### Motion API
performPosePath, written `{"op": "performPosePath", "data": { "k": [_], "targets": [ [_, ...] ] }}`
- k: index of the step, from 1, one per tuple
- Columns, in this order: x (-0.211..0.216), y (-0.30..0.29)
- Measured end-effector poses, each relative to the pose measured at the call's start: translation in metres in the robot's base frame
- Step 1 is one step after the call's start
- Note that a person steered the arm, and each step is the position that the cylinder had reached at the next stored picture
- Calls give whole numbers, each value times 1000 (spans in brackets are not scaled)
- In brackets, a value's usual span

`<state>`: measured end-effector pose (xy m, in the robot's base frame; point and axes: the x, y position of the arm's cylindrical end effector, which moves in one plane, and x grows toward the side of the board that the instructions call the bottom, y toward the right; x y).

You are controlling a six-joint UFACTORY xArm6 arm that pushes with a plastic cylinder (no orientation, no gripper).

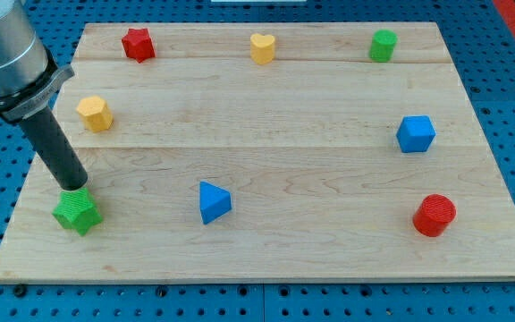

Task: Push the blue cube towards the bottom left of the green circle

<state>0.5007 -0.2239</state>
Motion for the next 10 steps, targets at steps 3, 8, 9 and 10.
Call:
{"op": "performPosePath", "data": {
  "k": [3,8,9,10],
  "targets": [
    [9,74],
    [5,78],
    [-13,83],
    [-29,133]
  ]
}}
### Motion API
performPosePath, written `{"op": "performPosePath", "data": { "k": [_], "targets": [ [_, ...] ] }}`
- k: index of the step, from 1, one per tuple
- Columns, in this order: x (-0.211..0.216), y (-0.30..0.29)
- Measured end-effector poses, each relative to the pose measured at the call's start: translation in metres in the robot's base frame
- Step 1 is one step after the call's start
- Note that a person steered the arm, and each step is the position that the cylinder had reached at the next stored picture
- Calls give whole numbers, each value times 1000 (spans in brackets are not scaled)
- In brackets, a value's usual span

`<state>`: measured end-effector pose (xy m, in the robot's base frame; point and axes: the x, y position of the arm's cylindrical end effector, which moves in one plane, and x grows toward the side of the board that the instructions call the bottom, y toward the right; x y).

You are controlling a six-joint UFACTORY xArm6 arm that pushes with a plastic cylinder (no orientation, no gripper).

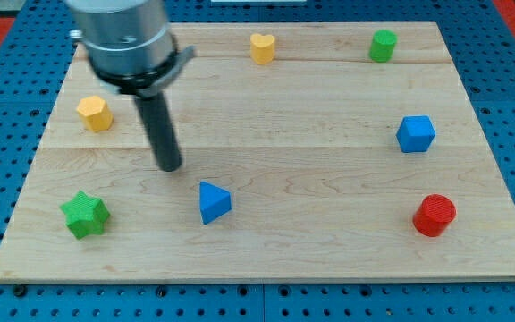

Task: Push the blue cube towards the bottom left of the green circle

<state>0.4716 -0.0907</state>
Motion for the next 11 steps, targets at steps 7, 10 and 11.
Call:
{"op": "performPosePath", "data": {
  "k": [7,10,11],
  "targets": [
    [-42,272],
    [-106,286],
    [-38,257]
  ]
}}
